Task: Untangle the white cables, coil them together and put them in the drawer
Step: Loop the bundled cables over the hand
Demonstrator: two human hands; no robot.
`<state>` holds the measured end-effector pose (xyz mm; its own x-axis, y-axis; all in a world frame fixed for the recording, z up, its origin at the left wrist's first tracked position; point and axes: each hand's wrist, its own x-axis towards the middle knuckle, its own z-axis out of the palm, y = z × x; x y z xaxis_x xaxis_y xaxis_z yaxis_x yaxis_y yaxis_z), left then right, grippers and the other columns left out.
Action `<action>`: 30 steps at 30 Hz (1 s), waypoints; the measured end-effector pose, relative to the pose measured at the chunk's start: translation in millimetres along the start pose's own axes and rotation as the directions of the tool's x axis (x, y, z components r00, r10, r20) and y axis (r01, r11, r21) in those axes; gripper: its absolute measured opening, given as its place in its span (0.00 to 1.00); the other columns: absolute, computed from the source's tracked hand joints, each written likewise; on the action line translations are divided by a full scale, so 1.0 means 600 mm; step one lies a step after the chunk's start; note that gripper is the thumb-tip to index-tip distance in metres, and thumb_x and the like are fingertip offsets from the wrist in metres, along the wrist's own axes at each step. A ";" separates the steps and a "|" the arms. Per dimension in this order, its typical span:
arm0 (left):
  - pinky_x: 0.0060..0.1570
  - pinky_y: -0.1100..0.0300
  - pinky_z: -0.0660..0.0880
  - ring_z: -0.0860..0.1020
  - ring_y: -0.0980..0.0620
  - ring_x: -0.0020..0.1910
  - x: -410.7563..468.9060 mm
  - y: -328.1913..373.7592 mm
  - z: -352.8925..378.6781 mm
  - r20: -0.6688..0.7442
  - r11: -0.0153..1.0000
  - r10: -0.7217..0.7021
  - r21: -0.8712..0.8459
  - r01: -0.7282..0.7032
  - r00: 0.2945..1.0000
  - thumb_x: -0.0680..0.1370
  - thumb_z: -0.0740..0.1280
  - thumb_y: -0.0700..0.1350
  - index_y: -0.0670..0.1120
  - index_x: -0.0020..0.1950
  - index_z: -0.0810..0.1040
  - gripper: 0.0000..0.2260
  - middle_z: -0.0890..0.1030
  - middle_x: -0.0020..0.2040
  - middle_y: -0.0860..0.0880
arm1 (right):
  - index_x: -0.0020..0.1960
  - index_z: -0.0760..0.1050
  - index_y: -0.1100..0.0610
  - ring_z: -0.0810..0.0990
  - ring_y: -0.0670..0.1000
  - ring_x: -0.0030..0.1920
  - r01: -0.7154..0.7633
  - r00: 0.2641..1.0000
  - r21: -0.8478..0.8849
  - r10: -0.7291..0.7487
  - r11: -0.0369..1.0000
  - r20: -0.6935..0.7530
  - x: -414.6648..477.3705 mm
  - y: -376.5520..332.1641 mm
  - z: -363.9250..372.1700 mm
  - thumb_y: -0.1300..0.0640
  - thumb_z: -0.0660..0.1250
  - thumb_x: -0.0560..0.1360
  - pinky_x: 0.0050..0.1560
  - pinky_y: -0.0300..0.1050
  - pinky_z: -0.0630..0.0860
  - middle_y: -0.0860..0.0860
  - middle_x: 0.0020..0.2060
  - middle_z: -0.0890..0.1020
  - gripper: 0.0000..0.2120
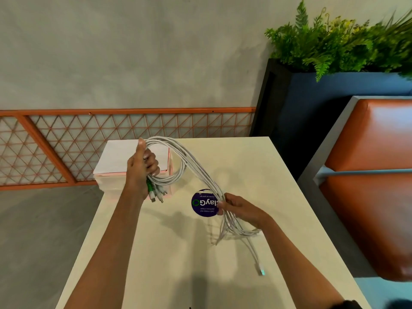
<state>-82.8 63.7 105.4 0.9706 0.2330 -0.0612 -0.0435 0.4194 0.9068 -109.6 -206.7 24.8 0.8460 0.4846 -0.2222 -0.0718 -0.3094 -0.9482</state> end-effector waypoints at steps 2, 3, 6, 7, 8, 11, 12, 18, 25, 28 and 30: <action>0.23 0.65 0.56 0.56 0.58 0.21 0.000 0.001 -0.005 -0.018 1.000 -0.002 0.007 0.002 1.000 0.81 0.59 0.56 0.50 0.32 0.60 0.20 0.59 0.23 0.56 | 0.43 0.68 0.52 0.74 0.45 0.41 -0.002 0.993 -0.073 -0.007 0.997 -0.114 0.004 0.024 0.011 0.52 0.57 0.81 0.44 0.35 0.71 0.46 0.37 0.74 0.09; 0.23 0.65 0.56 0.57 0.58 0.21 -0.001 -0.001 -0.005 -0.028 1.000 -0.002 0.009 0.002 1.000 0.81 0.59 0.56 0.50 0.32 0.60 0.20 0.59 0.23 0.56 | 0.42 0.66 0.52 0.72 0.45 0.40 -0.003 0.988 -0.096 -0.013 0.995 -0.156 0.007 0.031 0.018 0.51 0.57 0.81 0.43 0.37 0.71 0.45 0.36 0.72 0.10; 0.22 0.66 0.56 0.57 0.58 0.21 0.001 -0.005 -0.009 -0.058 1.000 -0.003 -0.016 0.002 0.998 0.81 0.59 0.56 0.50 0.32 0.60 0.20 0.59 0.23 0.56 | 0.42 0.62 0.53 0.66 0.39 0.33 0.030 0.970 -0.150 -0.065 0.988 -0.232 0.016 0.036 0.028 0.50 0.56 0.81 0.37 0.37 0.67 0.42 0.32 0.67 0.12; 0.22 0.66 0.57 0.57 0.58 0.21 0.003 -0.004 -0.010 -0.067 1.000 -0.004 -0.024 0.002 0.998 0.81 0.59 0.56 0.50 0.32 0.60 0.20 0.60 0.23 0.56 | 0.42 0.62 0.55 0.65 0.39 0.31 0.046 0.966 -0.164 -0.085 0.985 -0.242 0.017 0.032 0.026 0.50 0.55 0.82 0.35 0.35 0.65 0.42 0.32 0.67 0.13; 0.22 0.66 0.57 0.57 0.58 0.21 0.004 -0.003 -0.013 -0.074 1.000 -0.003 -0.029 0.001 0.997 0.81 0.59 0.57 0.50 0.32 0.60 0.20 0.60 0.23 0.56 | 0.42 0.64 0.55 0.64 0.40 0.30 0.057 0.966 -0.160 -0.095 0.986 -0.242 0.018 0.028 0.023 0.49 0.54 0.82 0.33 0.33 0.63 0.44 0.31 0.66 0.13; 0.22 0.66 0.57 0.57 0.58 0.21 0.007 0.001 -0.017 -0.083 0.999 0.006 -0.049 -0.010 0.997 0.81 0.59 0.56 0.50 0.32 0.60 0.20 0.59 0.23 0.56 | 0.40 0.69 0.54 0.59 0.44 0.27 0.003 0.983 0.002 -0.002 1.000 -0.184 0.022 0.011 0.009 0.44 0.52 0.82 0.25 0.35 0.58 0.46 0.28 0.65 0.18; 0.21 0.66 0.57 0.57 0.58 0.21 0.007 0.003 -0.016 -0.087 0.998 0.008 -0.056 -0.013 0.996 0.81 0.59 0.56 0.50 0.32 0.60 0.20 0.59 0.23 0.56 | 0.38 0.69 0.54 0.58 0.44 0.27 -0.041 0.988 0.084 0.053 0.996 -0.142 0.024 0.006 0.004 0.43 0.53 0.81 0.24 0.35 0.55 0.46 0.27 0.64 0.20; 0.21 0.67 0.56 0.56 0.59 0.20 0.008 0.005 -0.016 -0.095 0.994 0.003 -0.105 -0.013 0.996 0.81 0.60 0.56 0.50 0.33 0.60 0.20 0.59 0.23 0.56 | 0.29 0.59 0.52 0.52 0.43 0.21 -0.272 0.959 0.325 0.226 0.906 0.173 0.028 -0.017 -0.028 0.39 0.52 0.78 0.20 0.35 0.51 0.45 0.23 0.58 0.24; 0.20 0.67 0.56 0.56 0.59 0.20 0.013 0.008 -0.017 -0.051 0.985 0.005 -0.172 -0.013 0.999 0.81 0.59 0.56 0.50 0.33 0.61 0.19 0.59 0.23 0.56 | 0.40 0.65 0.54 0.51 0.42 0.23 -0.360 0.876 0.471 0.117 0.805 0.469 0.019 0.000 -0.045 0.37 0.70 0.68 0.18 0.29 0.55 0.43 0.25 0.62 0.23; 0.21 0.67 0.56 0.56 0.59 0.20 0.014 0.009 -0.018 -0.056 0.982 0.004 -0.187 -0.014 0.998 0.81 0.59 0.56 0.50 0.33 0.61 0.19 0.59 0.23 0.56 | 0.53 0.71 0.56 0.55 0.40 0.24 -0.319 0.892 0.537 0.056 0.781 0.448 0.017 0.014 -0.045 0.52 0.72 0.73 0.20 0.28 0.57 0.45 0.32 0.65 0.14; 0.21 0.67 0.56 0.56 0.59 0.20 0.014 0.010 -0.020 -0.060 0.984 0.016 -0.178 -0.026 0.998 0.81 0.58 0.56 0.50 0.33 0.61 0.19 0.59 0.23 0.56 | 0.56 0.73 0.56 0.59 0.40 0.25 -0.306 0.919 0.565 0.083 0.766 0.385 0.016 0.027 -0.045 0.60 0.70 0.74 0.20 0.28 0.58 0.48 0.38 0.69 0.12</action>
<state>-77.9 78.5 105.3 0.9539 0.2915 -0.0717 -0.1105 0.5630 0.8190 -88.6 -229.3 13.4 0.5680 0.7348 -0.3708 -0.6125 0.0764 -0.7868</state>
